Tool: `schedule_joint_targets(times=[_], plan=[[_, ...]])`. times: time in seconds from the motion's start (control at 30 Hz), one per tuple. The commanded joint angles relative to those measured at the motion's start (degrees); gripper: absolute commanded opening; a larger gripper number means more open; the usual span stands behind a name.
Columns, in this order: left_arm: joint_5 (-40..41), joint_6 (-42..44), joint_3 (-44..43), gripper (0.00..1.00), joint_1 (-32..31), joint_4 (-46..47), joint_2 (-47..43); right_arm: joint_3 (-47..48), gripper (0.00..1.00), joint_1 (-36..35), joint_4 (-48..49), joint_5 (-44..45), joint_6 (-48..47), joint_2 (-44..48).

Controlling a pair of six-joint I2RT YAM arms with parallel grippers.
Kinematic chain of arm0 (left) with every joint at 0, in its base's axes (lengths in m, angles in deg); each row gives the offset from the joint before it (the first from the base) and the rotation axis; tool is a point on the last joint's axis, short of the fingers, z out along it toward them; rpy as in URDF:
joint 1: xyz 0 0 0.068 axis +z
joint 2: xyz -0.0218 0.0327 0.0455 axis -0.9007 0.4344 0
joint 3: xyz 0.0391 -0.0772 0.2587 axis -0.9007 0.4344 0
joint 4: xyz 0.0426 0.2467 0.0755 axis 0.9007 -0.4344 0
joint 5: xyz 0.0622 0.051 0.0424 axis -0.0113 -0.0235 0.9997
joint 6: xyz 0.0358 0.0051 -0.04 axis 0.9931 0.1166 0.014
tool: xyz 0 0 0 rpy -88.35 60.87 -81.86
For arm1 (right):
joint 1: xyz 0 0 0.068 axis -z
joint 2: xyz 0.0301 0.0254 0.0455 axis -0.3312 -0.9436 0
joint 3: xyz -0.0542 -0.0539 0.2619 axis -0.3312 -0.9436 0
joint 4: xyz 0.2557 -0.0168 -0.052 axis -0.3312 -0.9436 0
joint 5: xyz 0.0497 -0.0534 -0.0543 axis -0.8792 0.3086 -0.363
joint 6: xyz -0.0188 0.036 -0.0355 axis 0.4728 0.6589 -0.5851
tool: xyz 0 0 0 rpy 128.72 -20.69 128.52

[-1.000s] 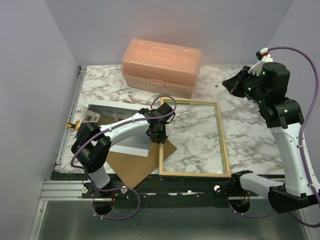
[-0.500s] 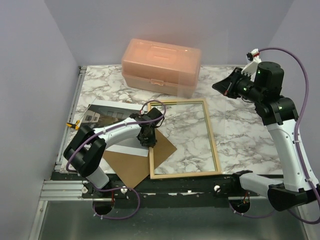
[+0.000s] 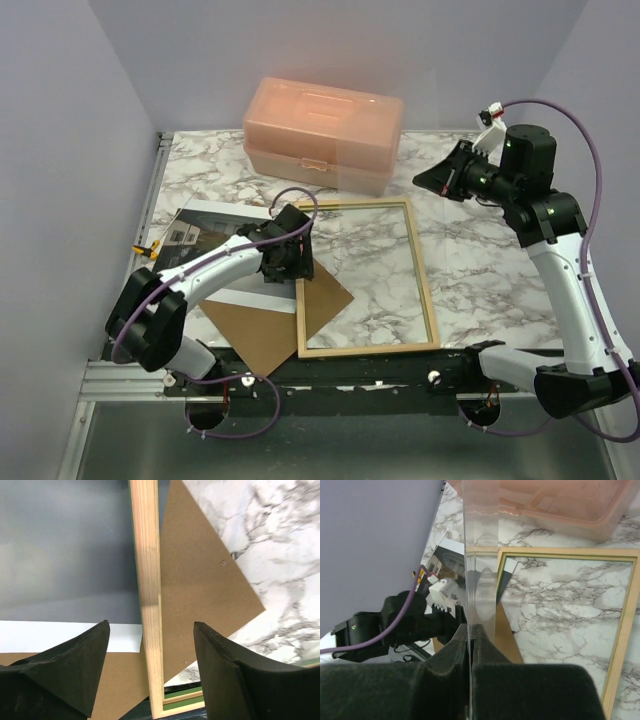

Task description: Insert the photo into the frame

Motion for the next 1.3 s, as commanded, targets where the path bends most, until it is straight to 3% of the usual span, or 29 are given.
schedule_joint_targets(times=[0.0,0.2,0.47,0.6,0.87,1.27], plan=[[-3.86,3.09,2.30,0.71,4.13,2.77,-7.76,-2.49,0.00,0.06,3.76,-7.78,1.82,0.88],[-8.98,4.90,6.45,0.78,9.59,4.51,-19.36,-9.05,0.00,0.06,8.92,-14.41,5.55,2.04],[-11.86,5.20,11.22,0.86,11.44,6.52,-33.73,-23.37,0.00,0.06,17.93,-19.30,12.87,5.40],[-13.78,4.56,13.16,0.81,11.71,7.40,-35.06,-29.19,0.00,0.06,20.34,-20.44,13.32,5.74],[-14.75,4.44,16.48,0.58,11.72,9.89,-31.75,-34.45,0.00,0.06,22.00,-20.38,13.98,5.86],[-15.96,5.64,14.90,0.39,11.53,12.87,-17.21,-36.88,0.00,0.06,24.27,-19.10,15.96,5.48]])
